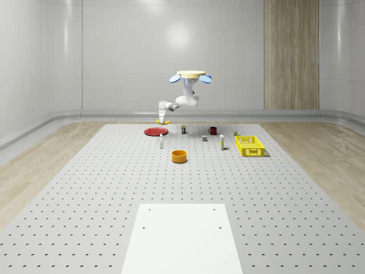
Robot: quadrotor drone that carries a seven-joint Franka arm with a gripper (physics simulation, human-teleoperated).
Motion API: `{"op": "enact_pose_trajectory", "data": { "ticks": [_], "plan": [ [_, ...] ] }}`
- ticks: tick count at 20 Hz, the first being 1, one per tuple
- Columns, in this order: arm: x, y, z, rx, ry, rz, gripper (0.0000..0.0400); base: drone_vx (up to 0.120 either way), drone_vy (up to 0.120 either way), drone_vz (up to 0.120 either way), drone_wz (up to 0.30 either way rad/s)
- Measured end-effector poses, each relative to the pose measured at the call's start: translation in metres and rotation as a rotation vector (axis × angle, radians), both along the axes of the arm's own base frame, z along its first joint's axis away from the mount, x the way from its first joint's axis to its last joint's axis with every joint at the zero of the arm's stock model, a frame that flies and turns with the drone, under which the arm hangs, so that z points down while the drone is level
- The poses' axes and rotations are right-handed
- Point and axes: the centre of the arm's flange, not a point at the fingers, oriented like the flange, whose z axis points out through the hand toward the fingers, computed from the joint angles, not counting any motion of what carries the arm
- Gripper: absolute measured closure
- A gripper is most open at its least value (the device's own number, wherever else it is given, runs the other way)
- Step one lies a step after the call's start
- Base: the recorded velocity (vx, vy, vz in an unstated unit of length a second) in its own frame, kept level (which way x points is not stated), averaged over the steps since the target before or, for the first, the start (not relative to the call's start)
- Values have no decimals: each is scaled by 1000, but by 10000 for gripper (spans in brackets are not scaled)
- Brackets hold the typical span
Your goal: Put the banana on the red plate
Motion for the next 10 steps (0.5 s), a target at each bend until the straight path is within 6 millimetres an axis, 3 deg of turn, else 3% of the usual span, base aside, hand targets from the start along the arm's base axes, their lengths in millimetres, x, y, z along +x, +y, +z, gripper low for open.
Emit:
{"op": "enact_pose_trajectory", "data": {
  "ticks": [5,10],
  "plan": [
    [0,0,0,1,0,-63,202,120,0,0,0],
    [0,0,0,1,-1,-89,202,120,-112,0,0]
  ]
}}
